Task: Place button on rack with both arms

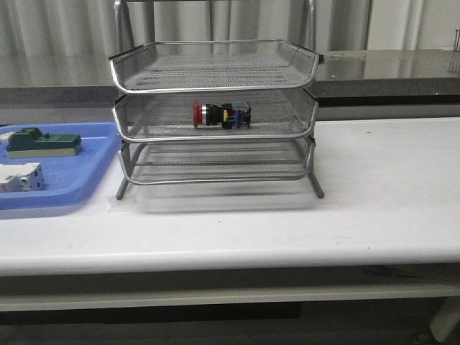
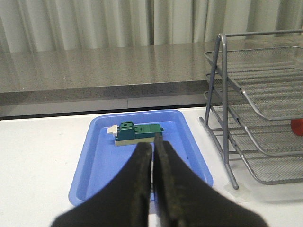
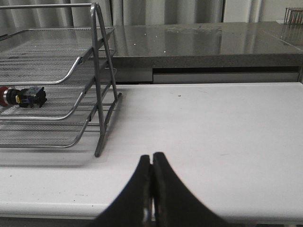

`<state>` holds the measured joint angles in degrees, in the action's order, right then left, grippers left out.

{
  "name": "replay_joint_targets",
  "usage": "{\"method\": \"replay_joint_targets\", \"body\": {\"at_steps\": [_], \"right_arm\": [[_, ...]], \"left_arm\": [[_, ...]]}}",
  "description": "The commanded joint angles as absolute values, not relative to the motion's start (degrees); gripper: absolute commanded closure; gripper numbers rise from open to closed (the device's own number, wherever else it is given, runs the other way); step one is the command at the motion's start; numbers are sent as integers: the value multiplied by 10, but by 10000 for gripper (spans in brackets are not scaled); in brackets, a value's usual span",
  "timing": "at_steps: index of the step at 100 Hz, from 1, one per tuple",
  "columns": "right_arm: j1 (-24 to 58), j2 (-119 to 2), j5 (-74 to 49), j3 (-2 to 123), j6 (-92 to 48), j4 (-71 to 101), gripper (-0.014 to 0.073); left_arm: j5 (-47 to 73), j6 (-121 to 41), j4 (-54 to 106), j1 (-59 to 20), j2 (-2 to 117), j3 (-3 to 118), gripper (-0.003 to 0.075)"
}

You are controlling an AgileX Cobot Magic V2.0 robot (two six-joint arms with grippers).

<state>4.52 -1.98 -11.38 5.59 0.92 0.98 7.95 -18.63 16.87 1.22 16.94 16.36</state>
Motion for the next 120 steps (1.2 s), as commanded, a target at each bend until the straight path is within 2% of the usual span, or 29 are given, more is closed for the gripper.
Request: {"method": "replay_joint_targets", "body": {"at_steps": [1, 42, 120], "right_arm": [[45, 13, -60, 47, 12, 3, 660], [45, 15, -25, -7, 12, 4, 660], [45, 15, -20, -7, 12, 4, 660]], "left_arm": [[33, -181, 177, 14, 174, 179, 716], [33, -181, 177, 14, 174, 179, 716], [33, -181, 177, 14, 174, 179, 716]]}}
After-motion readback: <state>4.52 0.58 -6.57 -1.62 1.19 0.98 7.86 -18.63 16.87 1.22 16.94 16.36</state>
